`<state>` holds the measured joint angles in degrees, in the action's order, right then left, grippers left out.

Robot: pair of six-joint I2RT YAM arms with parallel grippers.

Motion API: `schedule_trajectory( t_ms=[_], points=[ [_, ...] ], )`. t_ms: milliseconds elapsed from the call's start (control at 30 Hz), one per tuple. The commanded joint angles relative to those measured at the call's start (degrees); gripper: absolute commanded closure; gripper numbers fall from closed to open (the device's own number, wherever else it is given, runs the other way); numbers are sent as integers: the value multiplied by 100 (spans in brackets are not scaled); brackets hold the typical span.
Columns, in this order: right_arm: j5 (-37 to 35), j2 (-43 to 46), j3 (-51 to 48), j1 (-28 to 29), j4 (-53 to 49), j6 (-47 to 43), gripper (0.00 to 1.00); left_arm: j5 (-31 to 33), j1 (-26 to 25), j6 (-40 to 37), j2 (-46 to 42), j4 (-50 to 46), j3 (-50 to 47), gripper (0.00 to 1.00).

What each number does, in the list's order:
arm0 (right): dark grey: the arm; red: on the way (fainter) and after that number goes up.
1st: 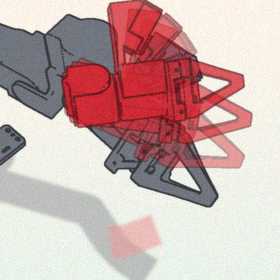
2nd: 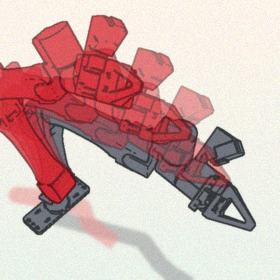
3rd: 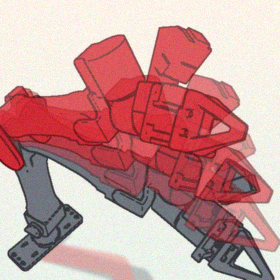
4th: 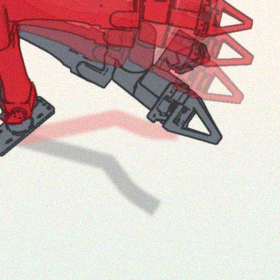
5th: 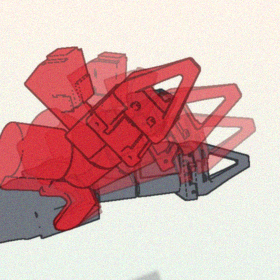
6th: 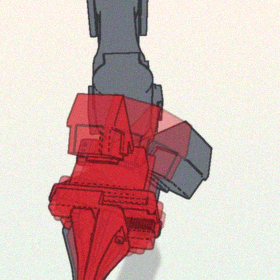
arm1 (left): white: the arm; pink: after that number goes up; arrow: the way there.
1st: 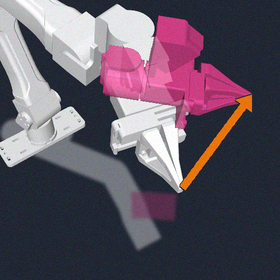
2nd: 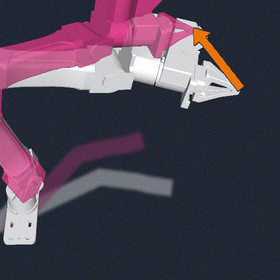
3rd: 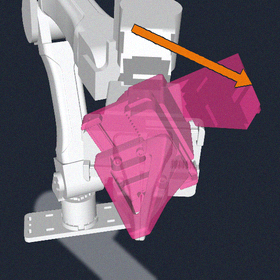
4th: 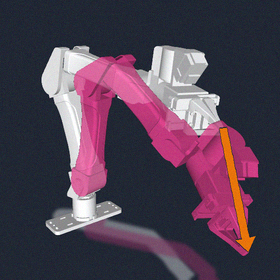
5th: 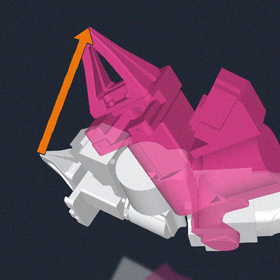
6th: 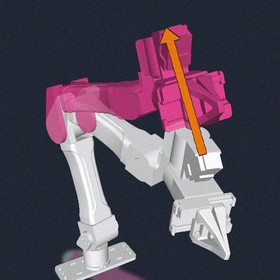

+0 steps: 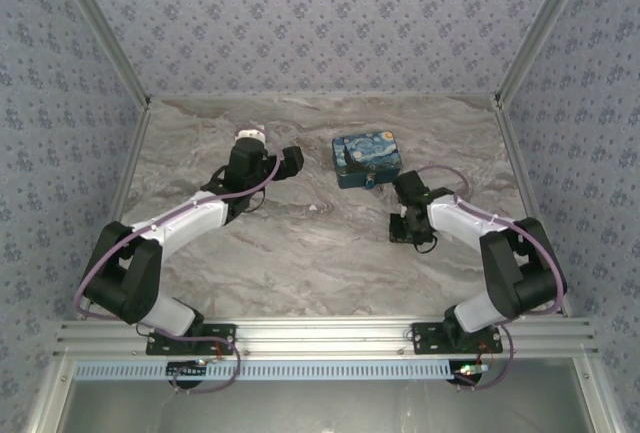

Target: Unlock the padlock with the key

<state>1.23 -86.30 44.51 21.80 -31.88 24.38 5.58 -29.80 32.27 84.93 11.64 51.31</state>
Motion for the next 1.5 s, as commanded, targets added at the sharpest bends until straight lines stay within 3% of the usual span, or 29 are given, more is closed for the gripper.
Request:
schedule_trajectory(
  t_ms=[0, 600, 1067, 1200, 1467],
  points=[
    [-153, -170, 169, 73, -90, -6, 73, 75, -30, 40, -16, -66, 125, 1],
    [-219, -27, -64, 184, -6, 137, 100, 70, -34, 42, -35, -121, 156, 1],
    [-179, 796, -386, 99, 508, 205, 100, -158, -30, 350, -158, -66, 229, 1],
    [51, 1161, -575, -30, 832, 238, 100, -295, 21, 732, -211, -92, 269, 1],
    [1205, 2288, -1121, -604, 2163, 407, 100, -1090, 254, 2408, -128, -135, 445, 1]
  ],
)
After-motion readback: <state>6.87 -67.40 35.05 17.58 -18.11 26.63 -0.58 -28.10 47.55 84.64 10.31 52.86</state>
